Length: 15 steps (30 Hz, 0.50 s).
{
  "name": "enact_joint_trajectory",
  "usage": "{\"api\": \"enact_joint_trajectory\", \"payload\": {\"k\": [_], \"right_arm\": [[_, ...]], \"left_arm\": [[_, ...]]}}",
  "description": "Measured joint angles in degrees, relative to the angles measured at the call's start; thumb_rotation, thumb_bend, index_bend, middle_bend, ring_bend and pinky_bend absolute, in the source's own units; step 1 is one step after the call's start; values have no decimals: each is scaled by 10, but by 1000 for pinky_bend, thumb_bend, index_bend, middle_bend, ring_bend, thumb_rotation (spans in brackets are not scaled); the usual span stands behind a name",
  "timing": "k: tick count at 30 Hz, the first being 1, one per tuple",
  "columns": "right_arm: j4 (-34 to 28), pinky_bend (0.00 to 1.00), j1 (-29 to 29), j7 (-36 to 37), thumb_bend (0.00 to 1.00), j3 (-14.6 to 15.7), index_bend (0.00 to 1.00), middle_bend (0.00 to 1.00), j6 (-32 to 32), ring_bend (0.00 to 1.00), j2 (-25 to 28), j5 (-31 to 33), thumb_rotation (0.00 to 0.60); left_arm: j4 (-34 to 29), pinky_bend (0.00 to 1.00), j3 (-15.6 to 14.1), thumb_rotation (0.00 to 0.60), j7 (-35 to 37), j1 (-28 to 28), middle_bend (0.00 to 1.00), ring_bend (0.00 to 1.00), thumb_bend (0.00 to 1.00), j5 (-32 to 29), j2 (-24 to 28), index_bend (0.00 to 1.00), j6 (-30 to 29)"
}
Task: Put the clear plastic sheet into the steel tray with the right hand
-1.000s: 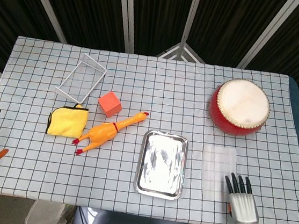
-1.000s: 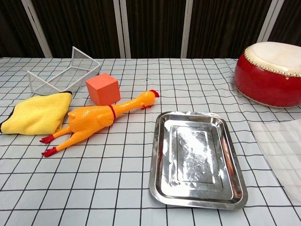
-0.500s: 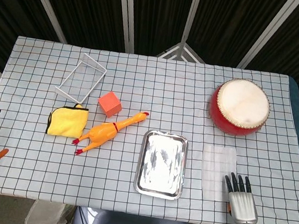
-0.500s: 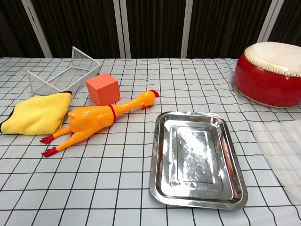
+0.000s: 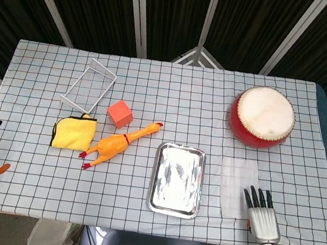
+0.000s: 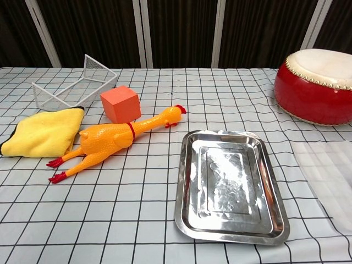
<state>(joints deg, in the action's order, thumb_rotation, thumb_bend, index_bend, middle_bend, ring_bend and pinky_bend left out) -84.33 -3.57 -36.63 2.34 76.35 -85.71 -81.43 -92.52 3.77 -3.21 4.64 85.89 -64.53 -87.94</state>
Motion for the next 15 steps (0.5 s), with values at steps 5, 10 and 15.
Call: {"api": "enact_joint_trajectory", "payload": {"k": [5,10,15], "right_arm": [[-7,0,0,-2,519,1,0,0,2,0,4,-1,600],[-12,0,-2,-3,520,-1,0,0,2,0,6,-1,600],[-25,0,-4,-10,520,-2,0,0,8,0,14,-6,600]], "left_arm": [[-2,0,1,600,2,0,0,0,0,-4,0,0,3],[-2,0,1,600,1,0,0,0,0,-4,0,0,3],[-2,0,1,600,1,1,0,0,0,-4,0,0,4]]}}
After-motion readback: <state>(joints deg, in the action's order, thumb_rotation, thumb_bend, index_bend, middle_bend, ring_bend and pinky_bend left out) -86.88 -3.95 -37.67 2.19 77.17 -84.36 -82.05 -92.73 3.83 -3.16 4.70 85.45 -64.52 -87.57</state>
